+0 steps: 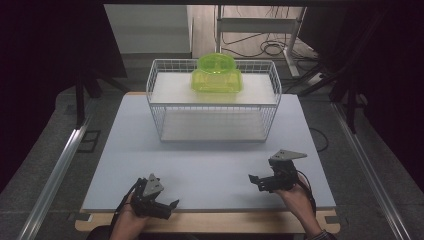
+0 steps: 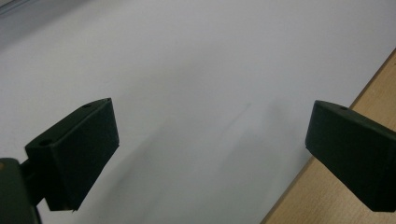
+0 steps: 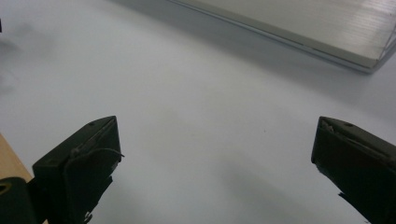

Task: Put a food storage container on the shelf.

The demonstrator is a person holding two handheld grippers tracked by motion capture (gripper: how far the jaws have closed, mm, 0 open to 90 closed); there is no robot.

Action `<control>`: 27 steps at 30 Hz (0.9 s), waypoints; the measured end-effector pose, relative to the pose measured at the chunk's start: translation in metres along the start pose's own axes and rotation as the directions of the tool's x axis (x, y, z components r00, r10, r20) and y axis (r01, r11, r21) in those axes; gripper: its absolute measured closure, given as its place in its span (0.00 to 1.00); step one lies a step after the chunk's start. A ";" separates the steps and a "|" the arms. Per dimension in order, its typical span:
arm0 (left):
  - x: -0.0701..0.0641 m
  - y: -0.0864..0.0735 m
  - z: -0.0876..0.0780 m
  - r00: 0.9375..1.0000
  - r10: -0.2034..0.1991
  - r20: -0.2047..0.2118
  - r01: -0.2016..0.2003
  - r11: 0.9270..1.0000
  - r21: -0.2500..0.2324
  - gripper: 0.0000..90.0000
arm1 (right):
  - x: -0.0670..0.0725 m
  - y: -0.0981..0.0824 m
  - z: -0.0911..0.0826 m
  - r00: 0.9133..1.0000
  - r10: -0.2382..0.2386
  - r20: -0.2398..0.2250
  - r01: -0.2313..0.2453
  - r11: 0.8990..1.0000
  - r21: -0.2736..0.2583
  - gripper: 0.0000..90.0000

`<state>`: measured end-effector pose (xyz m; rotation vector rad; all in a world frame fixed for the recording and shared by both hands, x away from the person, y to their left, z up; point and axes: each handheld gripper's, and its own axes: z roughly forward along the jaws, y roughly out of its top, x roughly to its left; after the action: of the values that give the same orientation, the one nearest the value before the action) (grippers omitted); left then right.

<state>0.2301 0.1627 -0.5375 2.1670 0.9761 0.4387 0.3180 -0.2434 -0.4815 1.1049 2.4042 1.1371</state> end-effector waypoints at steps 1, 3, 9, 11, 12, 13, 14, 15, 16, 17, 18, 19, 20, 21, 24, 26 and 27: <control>0.000 0.000 0.000 1.000 0.000 0.000 0.000 1.000 0.000 0.03 | -0.001 -0.002 0.000 1.000 0.004 0.001 -0.004 1.000 0.004 0.02; 0.000 0.000 0.000 1.000 0.000 0.001 0.000 1.000 0.001 0.03 | -0.002 -0.005 0.000 1.000 0.007 0.003 -0.007 1.000 0.009 0.02; 0.000 0.000 0.001 1.000 -0.003 0.001 0.003 1.000 0.000 0.03 | -0.005 -0.014 -0.002 1.000 0.019 0.013 -0.019 0.999 0.026 0.02; 0.000 0.000 0.001 1.000 -0.002 0.000 0.002 1.000 0.001 0.03 | -0.006 -0.018 -0.002 1.000 0.023 0.016 -0.023 0.999 0.034 0.02; 0.000 0.000 0.001 1.000 -0.002 0.001 0.002 1.000 0.001 0.03 | -0.006 -0.019 -0.003 1.000 0.023 0.017 -0.024 0.999 0.035 0.02; 0.000 0.000 0.001 1.000 -0.001 0.001 0.001 1.000 0.002 0.03 | -0.006 -0.020 -0.003 1.000 0.025 0.018 -0.025 0.999 0.038 0.02; 0.000 0.000 0.001 1.000 0.000 0.001 0.000 1.000 0.003 0.03 | -0.007 -0.022 -0.003 1.000 0.024 0.019 -0.025 0.999 0.040 0.02; 0.000 0.000 0.001 1.000 0.000 0.001 0.000 1.000 0.003 0.03 | -0.007 -0.023 -0.003 1.000 0.024 0.020 -0.025 0.999 0.040 0.02; 0.000 0.000 0.001 1.000 0.001 0.002 -0.001 1.000 0.004 0.03 | -0.007 -0.024 -0.003 0.999 0.028 0.021 -0.029 0.999 0.045 0.01; 0.000 0.000 0.001 1.000 0.001 0.002 -0.001 1.000 0.005 0.03 | -0.008 -0.026 -0.003 0.999 0.029 0.021 -0.030 0.998 0.049 0.01; 0.000 0.000 0.001 1.000 0.002 0.002 -0.002 1.000 0.005 0.03 | -0.008 -0.027 -0.003 0.999 0.028 0.022 -0.029 0.998 0.051 0.01; 0.000 0.000 0.001 1.000 0.003 0.002 -0.003 1.000 0.005 0.03 | -0.008 -0.029 -0.003 0.999 0.028 0.025 -0.030 0.998 0.059 0.01; 0.000 0.000 0.001 1.000 0.003 0.002 -0.003 1.000 0.005 0.03 | -0.009 -0.031 -0.003 0.999 0.028 0.028 -0.029 0.998 0.062 0.01; 0.000 0.000 0.001 1.000 0.004 0.002 -0.004 1.000 0.006 0.03 | -0.009 -0.032 -0.002 0.999 0.029 0.029 -0.031 0.997 0.065 0.01; -0.001 0.000 0.002 1.000 0.005 0.003 -0.005 1.000 0.006 0.03 | -0.010 -0.036 -0.002 0.999 0.037 0.029 -0.039 0.997 0.072 0.01; -0.001 0.000 0.002 1.000 0.006 0.004 -0.006 1.000 0.007 0.03 | -0.009 -0.038 -0.001 0.999 0.035 0.028 -0.037 0.996 0.081 0.01; -0.001 0.000 0.002 1.000 0.006 0.003 -0.006 1.000 0.008 0.03 | -0.009 -0.039 -0.001 0.999 0.034 0.029 -0.036 0.996 0.082 0.01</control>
<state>0.2305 0.1614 -0.5391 2.1777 0.9711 0.4346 0.3035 -0.2663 -0.5108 1.1845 2.4400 1.0345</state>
